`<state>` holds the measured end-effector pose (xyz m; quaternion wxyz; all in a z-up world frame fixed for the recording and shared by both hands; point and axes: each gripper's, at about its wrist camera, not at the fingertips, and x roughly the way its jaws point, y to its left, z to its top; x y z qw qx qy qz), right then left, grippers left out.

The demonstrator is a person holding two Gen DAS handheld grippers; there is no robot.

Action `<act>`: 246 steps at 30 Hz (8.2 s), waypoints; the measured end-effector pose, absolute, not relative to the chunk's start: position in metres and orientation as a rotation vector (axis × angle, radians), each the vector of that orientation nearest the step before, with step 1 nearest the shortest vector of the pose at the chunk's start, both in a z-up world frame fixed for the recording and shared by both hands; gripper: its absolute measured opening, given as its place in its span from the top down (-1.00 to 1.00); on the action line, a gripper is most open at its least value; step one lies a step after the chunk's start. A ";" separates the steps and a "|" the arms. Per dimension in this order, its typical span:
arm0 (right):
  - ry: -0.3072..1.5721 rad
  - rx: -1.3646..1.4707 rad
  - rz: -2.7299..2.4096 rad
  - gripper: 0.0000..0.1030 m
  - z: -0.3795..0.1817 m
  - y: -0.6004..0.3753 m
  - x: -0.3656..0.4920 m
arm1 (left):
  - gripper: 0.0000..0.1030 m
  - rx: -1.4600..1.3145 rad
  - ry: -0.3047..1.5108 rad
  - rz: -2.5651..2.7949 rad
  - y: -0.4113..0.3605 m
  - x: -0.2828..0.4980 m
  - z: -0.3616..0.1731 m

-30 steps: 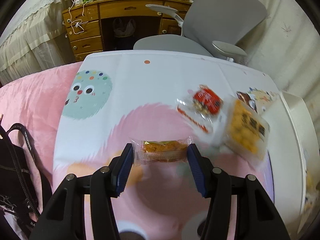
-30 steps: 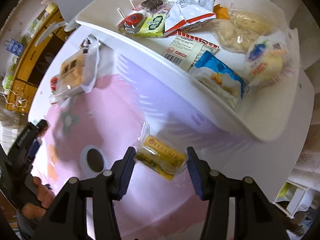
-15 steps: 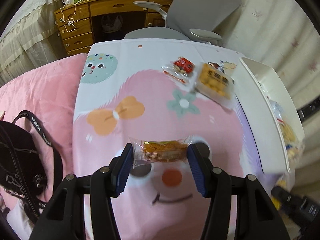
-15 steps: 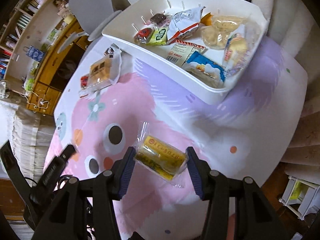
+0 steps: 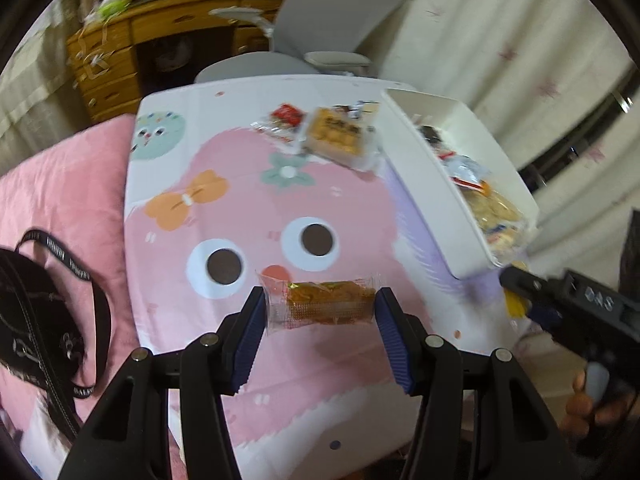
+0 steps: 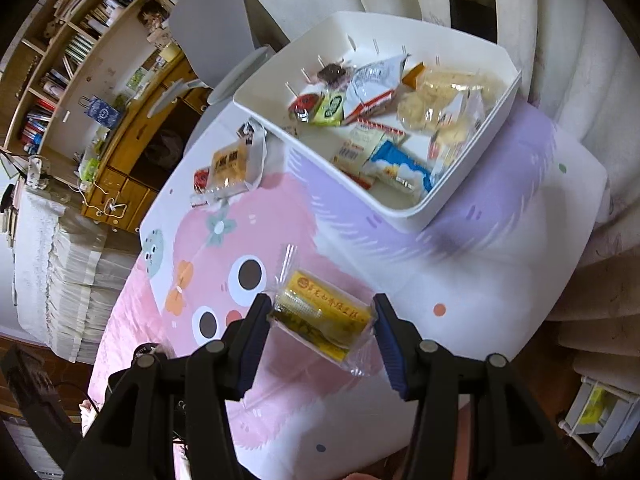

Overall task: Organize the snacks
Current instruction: 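Carry the orange cake with the left tool while the right tool carries the yellow packet to the tray, then open the left tool over the tray while the right tool releases the yellow packet inside, then move the left tool to the red packet while the right tool approaches the large yellow bag, then close the left tool on the red packet while the right tool grips the large yellow bag, then carry the red packet with the left tool while the right tool carries the yellow bag to the tray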

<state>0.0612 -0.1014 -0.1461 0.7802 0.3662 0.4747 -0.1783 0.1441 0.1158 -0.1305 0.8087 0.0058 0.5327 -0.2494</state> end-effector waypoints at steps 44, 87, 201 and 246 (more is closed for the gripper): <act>1.013 0.431 -0.016 -0.02 -0.097 -0.340 0.136 | -0.11 -0.072 0.991 -0.439 -0.156 0.148 -0.085; 1.220 0.518 -0.177 -0.28 -0.141 -0.241 0.127 | -0.64 -0.234 1.233 -0.161 0.065 0.161 -0.139; 0.977 0.092 -0.299 -0.66 -0.256 -0.049 0.343 | 0.10 0.186 1.511 -0.374 0.031 0.470 -0.278; 0.943 0.076 -0.191 -0.50 -0.129 -0.032 0.100 | 0.10 0.171 1.376 -0.404 0.087 0.177 -0.111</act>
